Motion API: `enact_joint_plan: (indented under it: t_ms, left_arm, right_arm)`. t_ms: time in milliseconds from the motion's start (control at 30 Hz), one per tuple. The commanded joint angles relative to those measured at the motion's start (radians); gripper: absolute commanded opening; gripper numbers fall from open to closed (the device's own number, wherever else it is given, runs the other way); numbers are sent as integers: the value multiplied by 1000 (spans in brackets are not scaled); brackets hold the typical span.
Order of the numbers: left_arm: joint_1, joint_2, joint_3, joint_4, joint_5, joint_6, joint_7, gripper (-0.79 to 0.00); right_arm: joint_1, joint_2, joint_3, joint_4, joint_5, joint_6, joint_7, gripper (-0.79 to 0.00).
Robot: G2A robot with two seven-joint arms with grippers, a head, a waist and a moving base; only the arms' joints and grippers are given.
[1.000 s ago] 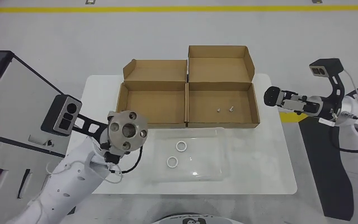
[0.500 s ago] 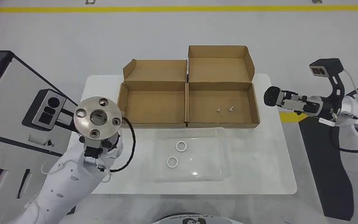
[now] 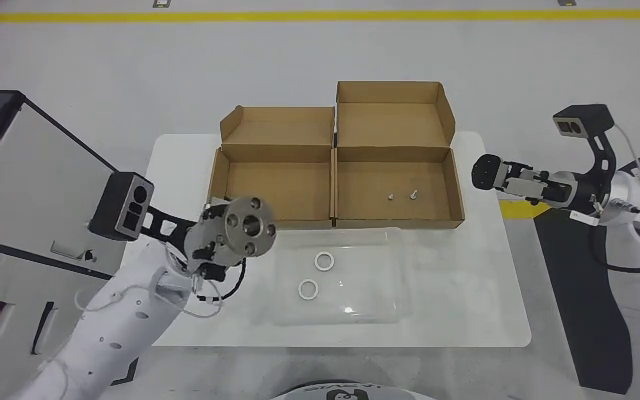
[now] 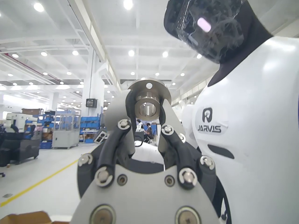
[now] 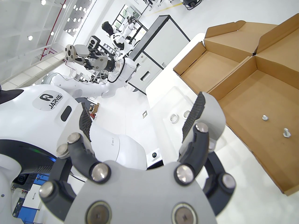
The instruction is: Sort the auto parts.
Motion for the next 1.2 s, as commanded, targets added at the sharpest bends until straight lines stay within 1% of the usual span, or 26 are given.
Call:
enact_joint_plan:
  t_ms: [0, 100, 233, 367, 500, 700, 833, 967, 1100, 1167]
  left_arm:
    - [-3, 6, 1, -3, -16, 0, 0, -785]
    - [-2, 11, -3, -10, -53, 0, 0, -785]
    - [3, 9, -14, -31, -116, 0, 0, -785]
    - [7, -2, -31, -56, -187, 0, 0, -785]
    - [13, -16, -41, -77, -212, 0, 0, -785]
    - [24, -26, -48, -66, -157, 0, 0, -785]
    - [33, -17, -49, -25, -53, 0, 0, -785]
    - [38, -5, -47, -18, 6, 0, 0, -785]
    - [42, 2, -49, -31, 4, 0, 0, -785]
    - [47, 2, -49, -43, -26, 0, 0, -785]
  right_arm:
    - [0, 0, 0, 0, 0, 0, 0, 0]
    - [0, 0, 0, 0, 0, 0, 0, 0]
    - [0, 0, 0, 0, 0, 0, 0, 0]
    - [0, 0, 0, 0, 0, 0, 0, 0]
    - [0, 0, 0, 0, 0, 0, 0, 0]
    - [0, 0, 0, 0, 0, 0, 0, 0]
    - [0, 0, 0, 0, 0, 0, 0, 0]
    - [0, 0, 0, 0, 0, 0, 0, 0]
    - [0, 0, 0, 0, 0, 0, 0, 0]
    - [0, 0, 0, 0, 0, 0, 0, 0]
